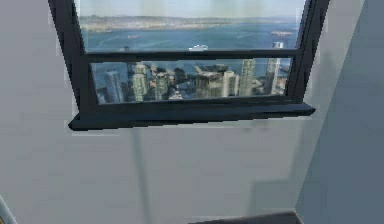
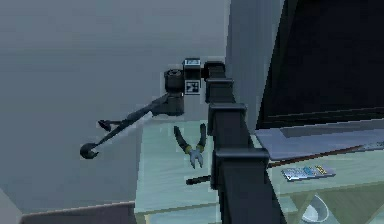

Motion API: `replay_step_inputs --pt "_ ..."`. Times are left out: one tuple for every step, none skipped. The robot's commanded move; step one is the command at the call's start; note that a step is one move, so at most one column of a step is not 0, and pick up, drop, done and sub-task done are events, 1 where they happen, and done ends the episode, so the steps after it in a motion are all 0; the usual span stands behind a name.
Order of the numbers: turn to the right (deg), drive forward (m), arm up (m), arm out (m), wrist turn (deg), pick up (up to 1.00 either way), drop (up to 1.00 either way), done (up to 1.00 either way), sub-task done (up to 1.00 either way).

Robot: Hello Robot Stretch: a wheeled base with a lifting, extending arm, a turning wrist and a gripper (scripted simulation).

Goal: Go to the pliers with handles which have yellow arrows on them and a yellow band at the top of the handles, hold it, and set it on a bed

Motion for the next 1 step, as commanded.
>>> replay_step_inputs --pt "0.0 0.00 0.00 0.00 45.0 0.00 0.00 0.00 0.00"
